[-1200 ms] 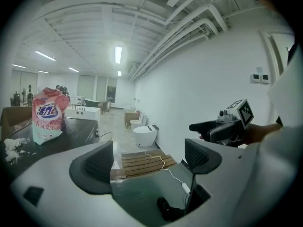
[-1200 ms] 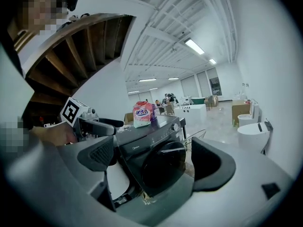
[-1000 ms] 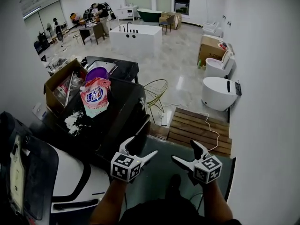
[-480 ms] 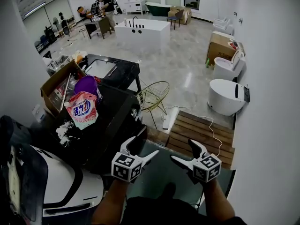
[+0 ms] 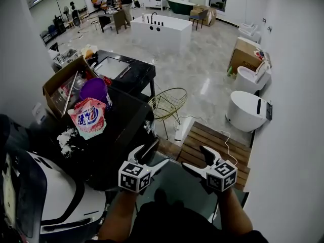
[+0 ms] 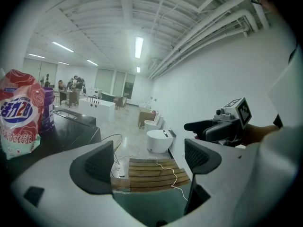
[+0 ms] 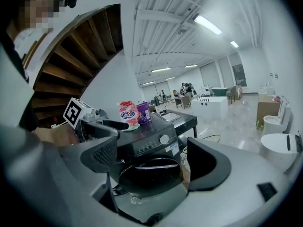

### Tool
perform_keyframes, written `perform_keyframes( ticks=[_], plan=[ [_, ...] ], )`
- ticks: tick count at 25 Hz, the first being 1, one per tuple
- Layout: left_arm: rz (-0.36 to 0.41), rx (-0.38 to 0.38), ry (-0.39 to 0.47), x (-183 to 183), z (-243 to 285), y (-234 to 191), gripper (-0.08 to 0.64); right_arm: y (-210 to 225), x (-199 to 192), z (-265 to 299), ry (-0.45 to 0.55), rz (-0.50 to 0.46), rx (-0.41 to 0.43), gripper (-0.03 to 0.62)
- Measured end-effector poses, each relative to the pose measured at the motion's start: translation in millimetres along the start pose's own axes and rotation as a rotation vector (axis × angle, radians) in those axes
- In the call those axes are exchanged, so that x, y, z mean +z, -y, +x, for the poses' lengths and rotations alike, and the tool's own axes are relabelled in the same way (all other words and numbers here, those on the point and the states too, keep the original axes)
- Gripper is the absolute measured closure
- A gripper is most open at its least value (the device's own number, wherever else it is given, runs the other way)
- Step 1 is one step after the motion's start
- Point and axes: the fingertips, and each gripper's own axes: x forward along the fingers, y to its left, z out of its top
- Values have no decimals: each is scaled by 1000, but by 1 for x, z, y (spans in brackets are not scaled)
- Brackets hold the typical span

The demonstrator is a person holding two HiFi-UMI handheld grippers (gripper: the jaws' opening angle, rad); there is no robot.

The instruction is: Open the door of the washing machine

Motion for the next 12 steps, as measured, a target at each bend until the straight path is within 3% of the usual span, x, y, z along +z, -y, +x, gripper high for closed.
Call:
perform_keyframes(
  ticks=[7,12],
  plan=[
    [9,-4,39,18,4,-29,69,2,25,34,-13,-39,19,143],
    [-46,49,19,5,1,-51,69,-3,22,57,-74,-62,95,147]
  ],
)
